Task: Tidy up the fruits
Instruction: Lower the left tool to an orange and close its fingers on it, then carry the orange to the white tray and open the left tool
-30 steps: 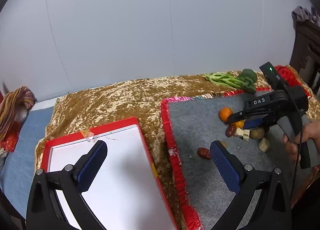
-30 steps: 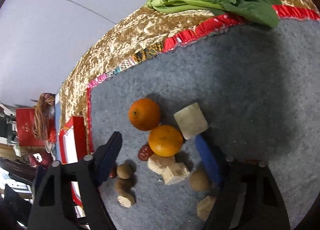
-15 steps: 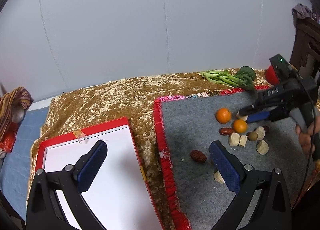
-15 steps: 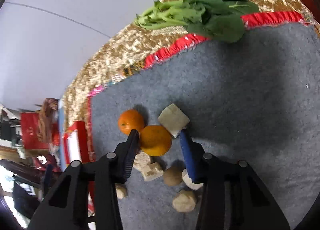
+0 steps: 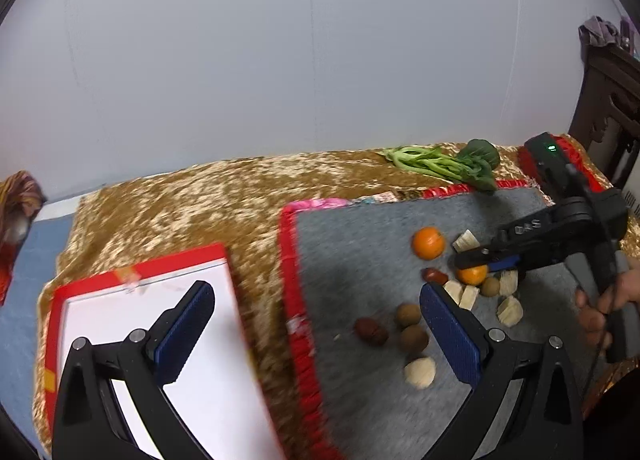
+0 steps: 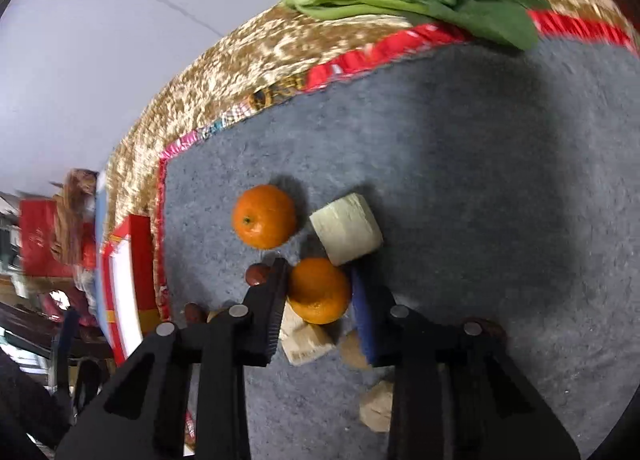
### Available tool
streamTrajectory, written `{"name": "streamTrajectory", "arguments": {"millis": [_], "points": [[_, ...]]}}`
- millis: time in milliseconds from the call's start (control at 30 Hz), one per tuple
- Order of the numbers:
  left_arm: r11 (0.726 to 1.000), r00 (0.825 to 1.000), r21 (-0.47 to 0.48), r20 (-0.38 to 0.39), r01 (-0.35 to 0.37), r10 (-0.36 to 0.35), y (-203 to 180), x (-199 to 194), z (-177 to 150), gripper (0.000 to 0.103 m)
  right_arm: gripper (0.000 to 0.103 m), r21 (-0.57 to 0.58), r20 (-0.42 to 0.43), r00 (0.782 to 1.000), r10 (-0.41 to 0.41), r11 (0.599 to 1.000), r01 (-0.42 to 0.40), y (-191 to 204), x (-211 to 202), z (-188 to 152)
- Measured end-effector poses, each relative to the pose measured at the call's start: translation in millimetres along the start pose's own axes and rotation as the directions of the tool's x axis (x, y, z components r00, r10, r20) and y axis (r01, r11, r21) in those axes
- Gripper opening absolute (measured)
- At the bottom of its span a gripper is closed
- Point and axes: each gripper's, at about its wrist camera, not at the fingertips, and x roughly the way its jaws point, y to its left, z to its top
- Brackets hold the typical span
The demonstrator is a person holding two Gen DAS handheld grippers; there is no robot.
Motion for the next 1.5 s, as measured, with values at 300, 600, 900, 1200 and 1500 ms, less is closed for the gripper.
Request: {"name": "streamTrajectory", "arguments": {"millis": [300,600,900,1200,1500], "points": [[0.992,0.992,0.018,-0.038,0.122,-0.122,-58,69,27,0.097,0.033,0.025,0.103,0.983,0.151,0.988,-0.154,-31,-70,-7],[0.99,0.98,0.1,-0.179,0.104,-0.085,-89,130,19,0.062,0.033,0.055,0.139,0.981,0.136,0.988,-0.144,-74,-100,-11],[0.986,0.976,0.101,-0.182,0.136,-0.116,-94,124,17,0.033,0.033,0.031,0.136,0.98,0.147,0.988,-0.152,-72,-102,-15],[0.998,0.998,-0.054,-0.055,0.031,-0.034,-35,-8,0,0.033,0.033,-0.109,0.12,0.958,0.259,0.963,-0.247,-4,-79,-23],[0.891,0.921,-0.262,0.016,-0.371,0.389,80,-120,-68,0.033,0.033,-0.331,-0.074,0.901,0.427,0.842,-0.427,149,-6,-85]]}}
